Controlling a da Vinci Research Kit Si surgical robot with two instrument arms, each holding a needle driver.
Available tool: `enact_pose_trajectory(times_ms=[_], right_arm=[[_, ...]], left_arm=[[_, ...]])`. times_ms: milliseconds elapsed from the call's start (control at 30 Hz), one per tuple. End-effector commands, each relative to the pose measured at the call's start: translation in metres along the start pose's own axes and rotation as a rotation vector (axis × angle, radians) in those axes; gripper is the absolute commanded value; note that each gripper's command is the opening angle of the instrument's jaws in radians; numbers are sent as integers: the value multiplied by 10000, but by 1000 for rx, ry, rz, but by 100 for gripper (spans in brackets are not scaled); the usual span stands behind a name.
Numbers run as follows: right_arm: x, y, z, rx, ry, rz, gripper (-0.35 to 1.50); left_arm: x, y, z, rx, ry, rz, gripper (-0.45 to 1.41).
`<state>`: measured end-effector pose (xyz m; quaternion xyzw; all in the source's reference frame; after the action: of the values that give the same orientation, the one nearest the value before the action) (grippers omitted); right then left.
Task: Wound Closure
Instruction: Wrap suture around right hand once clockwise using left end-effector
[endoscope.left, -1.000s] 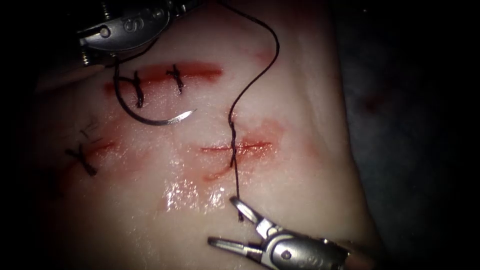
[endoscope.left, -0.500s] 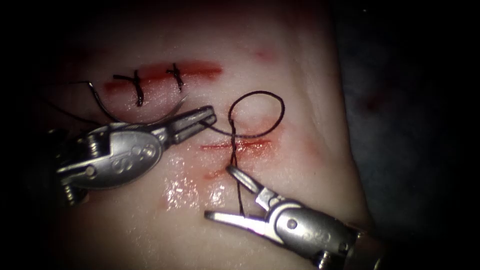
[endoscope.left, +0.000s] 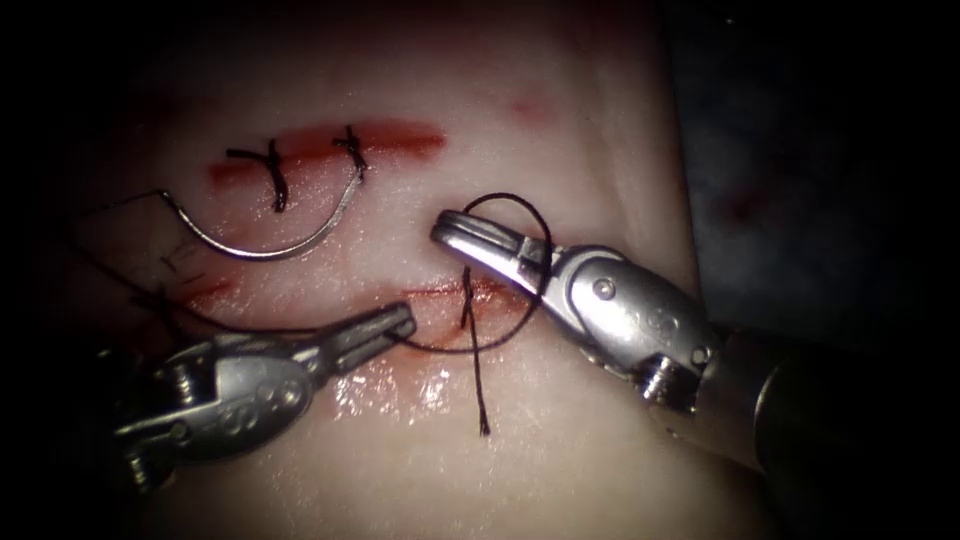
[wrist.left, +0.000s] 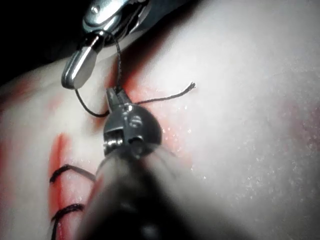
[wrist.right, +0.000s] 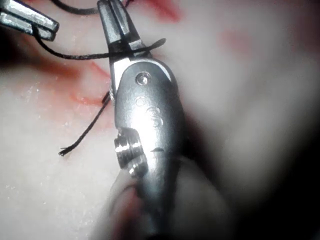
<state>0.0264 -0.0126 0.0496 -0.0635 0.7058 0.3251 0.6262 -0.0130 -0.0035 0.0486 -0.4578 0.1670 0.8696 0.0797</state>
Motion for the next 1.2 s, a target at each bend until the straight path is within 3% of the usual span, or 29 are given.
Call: enact_pose_trajectory(times_ms=[33,100,200,400,500,733,867,1100,1200], right_arm=[[-8,-1,10,15,24,30,-35],[-10,2,11,29,52,61,-35],[-15,8,13,135,125,188,-35],[-19,15,15,296,187,316,-35],[-21,17,14,278,190,369,-35],[-20,11,9,498,47,389,-35],[-20,9,7,554,17,365,-35],[-21,3,3,808,-67,191,-35],[-20,2,2,934,-141,23,-35]], left_arm=[[-4,2,12,-7,5,5,-45],[-8,5,18,-14,2,9,-45],[-21,12,42,-41,3,10,-45],[-37,15,67,-61,9,-13,-45],[-42,16,77,-74,12,-26,-45],[-46,2,80,-92,29,-34,-45],[-46,-4,80,-97,33,-38,-45],[-50,-11,89,-114,35,-40,-45],[-53,-13,91,-120,35,-40,-45]])
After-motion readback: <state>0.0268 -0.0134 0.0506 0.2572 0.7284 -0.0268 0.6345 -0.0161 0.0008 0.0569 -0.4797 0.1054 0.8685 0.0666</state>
